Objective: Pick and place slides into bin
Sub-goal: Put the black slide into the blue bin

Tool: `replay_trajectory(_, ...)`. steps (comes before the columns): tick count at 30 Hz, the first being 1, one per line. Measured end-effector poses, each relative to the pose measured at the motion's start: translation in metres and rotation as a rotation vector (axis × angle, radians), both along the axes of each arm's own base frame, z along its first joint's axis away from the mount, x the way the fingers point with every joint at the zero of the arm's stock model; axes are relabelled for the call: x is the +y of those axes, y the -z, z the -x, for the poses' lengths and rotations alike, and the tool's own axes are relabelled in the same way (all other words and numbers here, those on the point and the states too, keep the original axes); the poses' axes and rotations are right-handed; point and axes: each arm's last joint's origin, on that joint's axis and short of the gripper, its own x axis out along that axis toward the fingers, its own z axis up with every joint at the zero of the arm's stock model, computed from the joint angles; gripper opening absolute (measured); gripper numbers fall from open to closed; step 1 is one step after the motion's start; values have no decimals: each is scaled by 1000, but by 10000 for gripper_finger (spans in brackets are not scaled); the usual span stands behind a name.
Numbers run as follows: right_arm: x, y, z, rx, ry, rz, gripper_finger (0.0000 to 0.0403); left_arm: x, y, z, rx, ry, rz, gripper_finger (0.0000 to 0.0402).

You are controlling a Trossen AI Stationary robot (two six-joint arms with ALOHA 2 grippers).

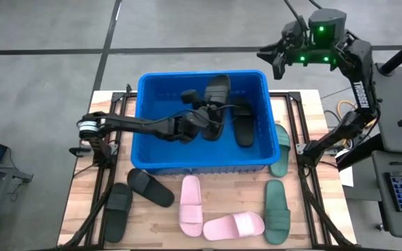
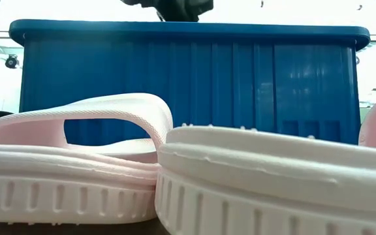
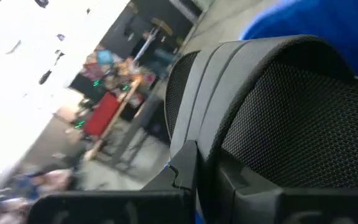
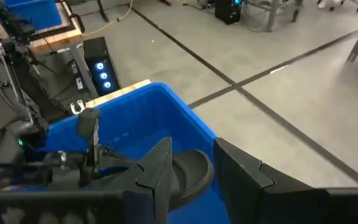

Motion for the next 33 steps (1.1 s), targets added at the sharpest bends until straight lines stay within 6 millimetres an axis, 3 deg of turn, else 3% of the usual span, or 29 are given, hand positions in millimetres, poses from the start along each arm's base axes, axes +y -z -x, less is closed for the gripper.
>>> replay_trajectory(4,-1,3,-1,16,-2,-13,111,3,6,-19,87,-40,-42,0)
replay_trajectory(10,-2,11,-3,65,-18,-27,109,7,-3,-37,152,-98,-48,0)
replay_trajectory(16,1,8,1,68,-51,65,100,11,-15,-31,73,-131,-26,0)
replay_trajectory(22,9,7,7,86,-131,268,92,11,-24,-24,69,-89,-14,0)
replay_trajectory(28,8,28,6,171,-185,327,85,10,-28,-22,59,-56,-5,0)
replay_trajectory(33,7,59,-4,169,-213,348,81,10,-32,-20,47,-51,-4,0)
